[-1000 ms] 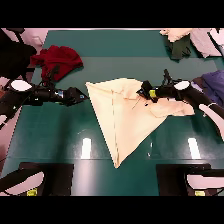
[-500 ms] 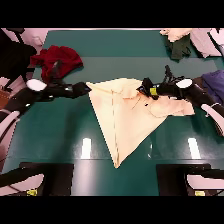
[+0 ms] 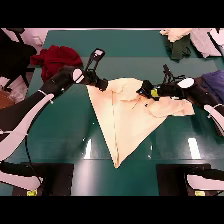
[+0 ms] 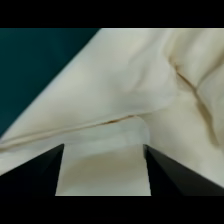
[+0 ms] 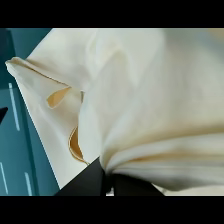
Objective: Fold the shirts.
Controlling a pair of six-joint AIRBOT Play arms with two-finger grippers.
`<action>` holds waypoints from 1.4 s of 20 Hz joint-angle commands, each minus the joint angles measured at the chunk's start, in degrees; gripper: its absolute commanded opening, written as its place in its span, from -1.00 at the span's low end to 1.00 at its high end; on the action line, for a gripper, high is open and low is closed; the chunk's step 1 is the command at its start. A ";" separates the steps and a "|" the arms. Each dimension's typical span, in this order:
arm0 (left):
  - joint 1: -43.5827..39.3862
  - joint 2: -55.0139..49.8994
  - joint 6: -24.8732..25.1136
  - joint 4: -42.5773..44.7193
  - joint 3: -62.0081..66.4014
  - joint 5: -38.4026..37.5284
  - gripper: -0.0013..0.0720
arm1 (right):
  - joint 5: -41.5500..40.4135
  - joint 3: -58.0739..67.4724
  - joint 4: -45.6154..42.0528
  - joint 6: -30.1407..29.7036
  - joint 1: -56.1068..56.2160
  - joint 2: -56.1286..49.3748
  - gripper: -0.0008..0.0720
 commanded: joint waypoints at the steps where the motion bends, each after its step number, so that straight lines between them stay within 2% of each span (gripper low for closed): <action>1: -1.66 -1.79 10.88 10.32 3.58 -3.63 0.77 | 0.52 0.04 -0.55 -0.37 -0.09 0.09 -0.91; 3: -3.63 -2.05 18.99 10.21 3.58 -6.08 0.76 | 0.59 0.04 -0.52 -0.79 -0.11 0.09 -0.91; 6: -5.62 -3.06 29.59 10.19 3.58 -3.61 0.76 | 0.79 0.04 -0.50 -0.76 -0.11 0.09 -0.91; 8: -5.62 -4.76 31.69 9.51 3.58 -3.06 0.76 | 1.62 0.04 -0.48 -0.76 -0.11 0.09 -0.91; 12: -5.64 -5.86 36.26 5.95 3.58 -7.82 0.76 | 2.03 0.04 -0.52 -1.29 -0.11 0.09 -0.91; 14: -5.62 -6.16 38.56 4.57 3.58 -6.84 0.76 | 2.10 0.04 -0.50 -1.40 -0.11 0.09 -0.91; 16: -5.49 -7.63 38.40 4.52 3.58 -3.65 0.67 | 2.05 0.04 -0.48 -1.40 -0.11 0.09 -0.90; 17: -5.38 -8.87 37.81 4.35 3.58 -1.44 0.67 | 2.19 0.04 -0.50 -1.40 -0.11 0.09 -0.91; 18: -5.20 -10.14 36.24 3.63 3.58 0.39 0.47 | 2.38 0.04 -0.50 -1.42 -0.11 0.09 -0.91; 19: -5.20 -11.30 34.27 2.95 3.58 2.49 0.09 | 2.69 0.04 -0.52 -1.49 -0.11 0.09 -0.91; 20: -5.20 -11.72 31.45 2.82 3.58 4.02 -0.65 | 2.86 0.04 -0.50 -1.86 -0.11 0.09 -0.91; 21: -5.22 -11.69 28.81 2.80 3.72 5.14 -0.89 | 3.06 0.04 -0.52 -1.92 -0.11 0.09 -0.91; 24: -5.20 -10.51 18.78 5.18 8.39 -0.09 -0.90 | 3.93 0.04 -0.50 -2.62 -0.94 0.09 -0.91; 26: -5.05 -7.85 10.29 8.79 11.93 -4.74 -0.90 | 4.11 0.04 0.59 -2.73 -2.80 0.94 -0.91; 28: -4.09 -3.98 3.30 10.32 15.13 -11.13 -0.90 | 2.64 0.04 5.64 -5.11 -6.29 3.56 -0.91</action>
